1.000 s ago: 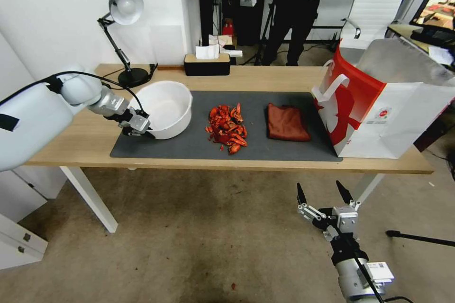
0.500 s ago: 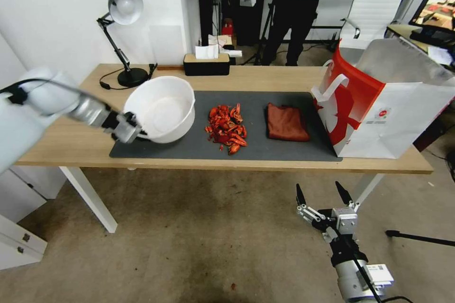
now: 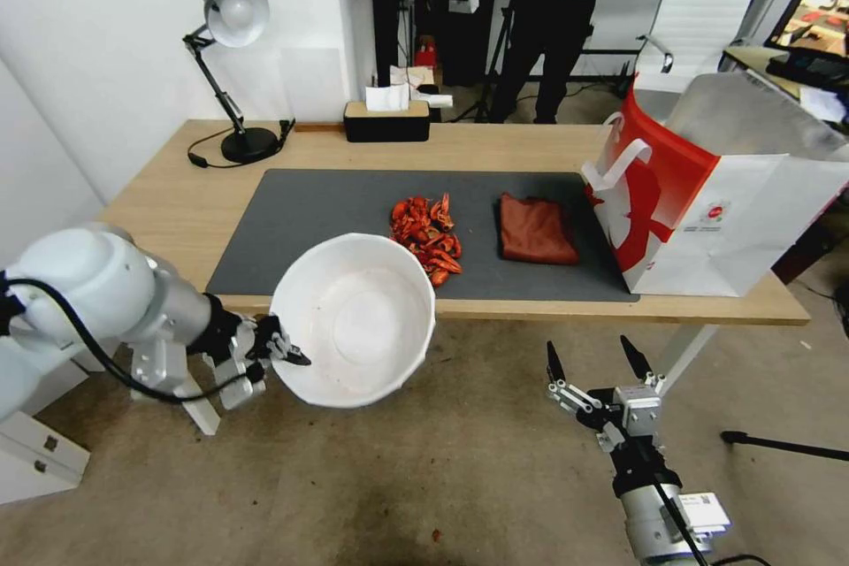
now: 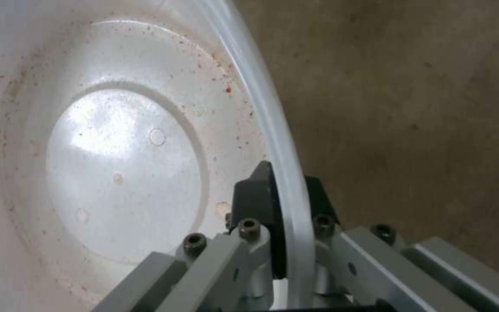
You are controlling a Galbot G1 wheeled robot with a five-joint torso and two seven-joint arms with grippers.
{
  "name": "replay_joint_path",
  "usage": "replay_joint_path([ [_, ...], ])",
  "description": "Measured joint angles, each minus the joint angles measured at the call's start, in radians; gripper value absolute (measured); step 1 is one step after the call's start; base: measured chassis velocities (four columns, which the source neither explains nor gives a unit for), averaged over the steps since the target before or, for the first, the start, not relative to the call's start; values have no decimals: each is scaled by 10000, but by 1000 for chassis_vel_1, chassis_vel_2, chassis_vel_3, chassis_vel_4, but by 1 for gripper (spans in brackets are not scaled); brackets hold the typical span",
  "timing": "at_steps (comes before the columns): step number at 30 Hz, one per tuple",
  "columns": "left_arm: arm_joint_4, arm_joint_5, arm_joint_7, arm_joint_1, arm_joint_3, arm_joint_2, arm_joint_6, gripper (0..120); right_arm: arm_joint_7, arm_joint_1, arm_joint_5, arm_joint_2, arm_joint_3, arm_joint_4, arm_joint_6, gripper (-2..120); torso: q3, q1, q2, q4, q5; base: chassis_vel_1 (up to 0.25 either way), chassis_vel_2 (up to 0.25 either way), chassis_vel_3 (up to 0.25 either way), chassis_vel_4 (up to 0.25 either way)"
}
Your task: Sweep shrimp from table into container with towel, then put container into takeout bag.
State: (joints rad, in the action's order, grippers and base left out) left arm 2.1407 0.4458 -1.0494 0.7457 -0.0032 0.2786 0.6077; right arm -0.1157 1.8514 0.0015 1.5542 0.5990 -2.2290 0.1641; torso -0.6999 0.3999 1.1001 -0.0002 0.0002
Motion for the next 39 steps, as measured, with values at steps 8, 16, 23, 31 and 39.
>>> replay_joint_path([
  [8, 114, 1519, 17, 2348, -546, 656, 669, 0, 32, 92, 19, -29, 65, -50, 34, 100, 0, 1, -1, 6, -2, 0, 0, 0, 0],
  [16, -1876, 2640, -184, 2392, 143, 2298, 924, 0, 40, 343, -76, -111, 16, -121, 169, 100, -1, 1, -2, 3, -4, 0, 0, 0, 0],
  [23, -4789, 2029, -451, 1078, 760, 3114, 867, 0, 67, 523, -128, -243, 90, -432, 205, 100, -3, 4, -2, -2, -4, 0, 0, 0, 0],
  [31, -5790, 924, -884, 431, 1573, 3530, 159, 0, 90, 377, 18, -211, 28, -636, -46, 100, -2, 3, -2, 3, -5, 0, 0, 0, 0],
  [39, -5418, 774, -914, -579, 2056, 3581, 15, 0, 163, 75, 541, -412, 19, -689, -310, 100, -2, 2, -1, 1, 0, 0, 0, 0, 0],
])
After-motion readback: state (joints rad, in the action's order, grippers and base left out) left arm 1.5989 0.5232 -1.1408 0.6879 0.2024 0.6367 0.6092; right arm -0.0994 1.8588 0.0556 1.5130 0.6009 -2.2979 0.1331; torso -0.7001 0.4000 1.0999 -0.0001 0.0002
